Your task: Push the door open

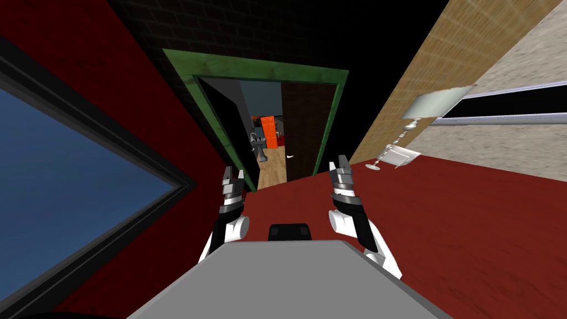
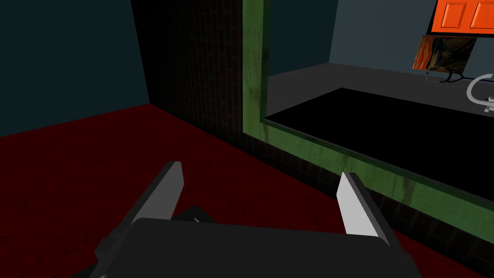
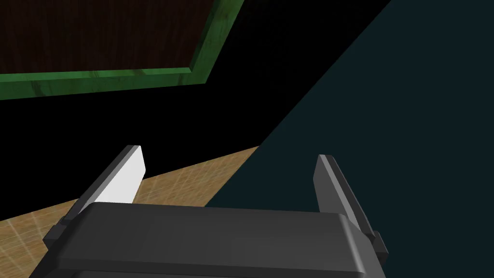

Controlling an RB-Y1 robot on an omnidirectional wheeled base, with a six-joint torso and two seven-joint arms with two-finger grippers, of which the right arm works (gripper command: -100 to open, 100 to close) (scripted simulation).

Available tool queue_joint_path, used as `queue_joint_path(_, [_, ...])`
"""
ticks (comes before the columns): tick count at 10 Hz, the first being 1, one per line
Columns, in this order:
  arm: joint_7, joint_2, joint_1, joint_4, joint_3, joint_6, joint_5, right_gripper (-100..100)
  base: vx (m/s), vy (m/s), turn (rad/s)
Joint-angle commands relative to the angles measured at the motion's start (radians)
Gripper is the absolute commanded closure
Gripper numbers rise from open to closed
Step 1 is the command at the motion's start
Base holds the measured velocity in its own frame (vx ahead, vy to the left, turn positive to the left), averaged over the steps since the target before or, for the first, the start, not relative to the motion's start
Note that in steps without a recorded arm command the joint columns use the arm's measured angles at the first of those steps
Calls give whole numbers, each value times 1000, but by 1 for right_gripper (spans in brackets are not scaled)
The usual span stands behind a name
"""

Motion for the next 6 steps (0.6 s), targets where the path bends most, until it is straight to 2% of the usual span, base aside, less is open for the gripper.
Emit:
queue_joint_path(1, [-2,-11,-13,37,5,-9,-3,-100,-45,80,-43])
queue_joint_path(6, [-7,-35,-46,133,17,-33,-12,-100,152,-19,20])
